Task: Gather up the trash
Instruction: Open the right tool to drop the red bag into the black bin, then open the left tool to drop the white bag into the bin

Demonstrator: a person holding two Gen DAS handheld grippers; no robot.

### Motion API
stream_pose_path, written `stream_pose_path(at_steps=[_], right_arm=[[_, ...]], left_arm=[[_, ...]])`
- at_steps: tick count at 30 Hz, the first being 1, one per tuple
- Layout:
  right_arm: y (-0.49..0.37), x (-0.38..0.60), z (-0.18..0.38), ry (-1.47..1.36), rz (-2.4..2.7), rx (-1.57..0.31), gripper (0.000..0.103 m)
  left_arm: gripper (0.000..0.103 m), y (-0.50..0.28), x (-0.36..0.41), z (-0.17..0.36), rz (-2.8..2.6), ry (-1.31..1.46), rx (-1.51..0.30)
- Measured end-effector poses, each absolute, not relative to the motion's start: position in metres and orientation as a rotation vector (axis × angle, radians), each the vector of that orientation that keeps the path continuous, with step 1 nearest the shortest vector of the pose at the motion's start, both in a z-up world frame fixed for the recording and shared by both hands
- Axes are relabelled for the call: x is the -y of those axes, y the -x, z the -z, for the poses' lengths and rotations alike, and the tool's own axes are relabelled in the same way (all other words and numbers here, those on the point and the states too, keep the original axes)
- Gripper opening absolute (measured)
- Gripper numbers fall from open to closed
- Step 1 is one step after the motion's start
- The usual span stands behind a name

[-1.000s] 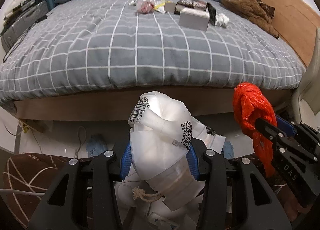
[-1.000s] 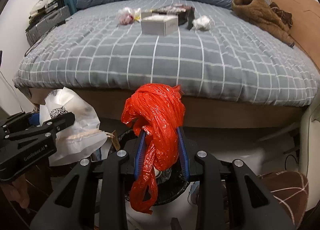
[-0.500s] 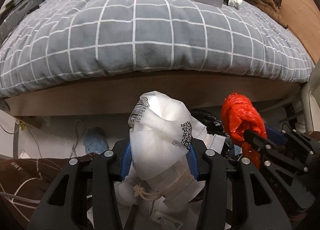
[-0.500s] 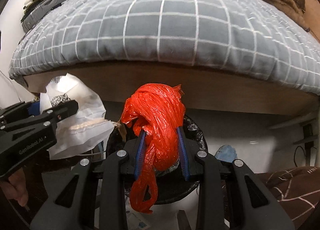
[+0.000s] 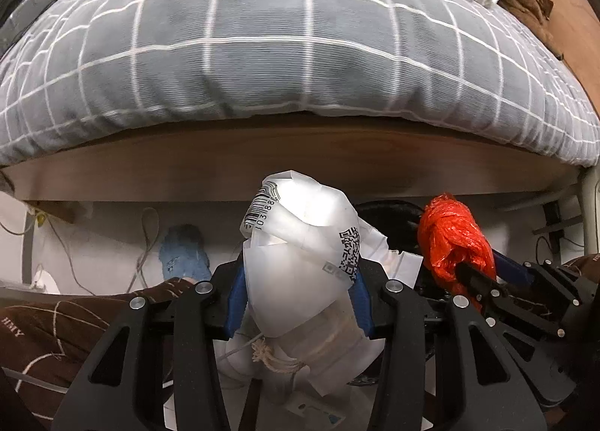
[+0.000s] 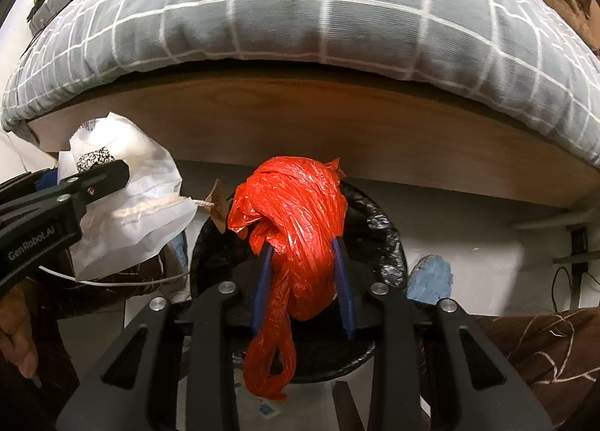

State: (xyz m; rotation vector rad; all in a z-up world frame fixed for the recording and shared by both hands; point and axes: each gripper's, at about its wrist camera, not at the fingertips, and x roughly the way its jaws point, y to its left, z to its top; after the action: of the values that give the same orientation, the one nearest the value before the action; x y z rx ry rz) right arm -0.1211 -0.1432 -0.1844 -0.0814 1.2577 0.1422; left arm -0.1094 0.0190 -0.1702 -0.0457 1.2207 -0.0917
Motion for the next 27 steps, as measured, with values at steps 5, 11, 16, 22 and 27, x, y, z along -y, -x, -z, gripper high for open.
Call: stream_pose_path(at_steps=[5,11,16,22,27], right_arm=[[0.122,0.139,0.183,0.111,-0.132,-1.24,0.042],[0.122,0.154,0.169,0.114,-0.068,-1.177,0.074],[0.125,0.181,0.164,0.095,-0.018,-1.147,0.091],[0.128,0.208,0.153,0.07,0.013,-1.114,0.095],[0.133,0.226,0.149,0.059,0.036,-1.099,0.095]], left_arm=[[0.045,0.108,-0.024,0.173,0.083,0.047,-1.229],[0.045,0.11,-0.012,0.174,0.097,0.032,-1.237],[0.045,0.11,0.004,0.173,0.129,0.02,-1.243],[0.045,0.111,0.034,0.17,0.177,-0.004,-1.242],[0.045,0.111,0.055,0.169,0.211,-0.001,-1.254]])
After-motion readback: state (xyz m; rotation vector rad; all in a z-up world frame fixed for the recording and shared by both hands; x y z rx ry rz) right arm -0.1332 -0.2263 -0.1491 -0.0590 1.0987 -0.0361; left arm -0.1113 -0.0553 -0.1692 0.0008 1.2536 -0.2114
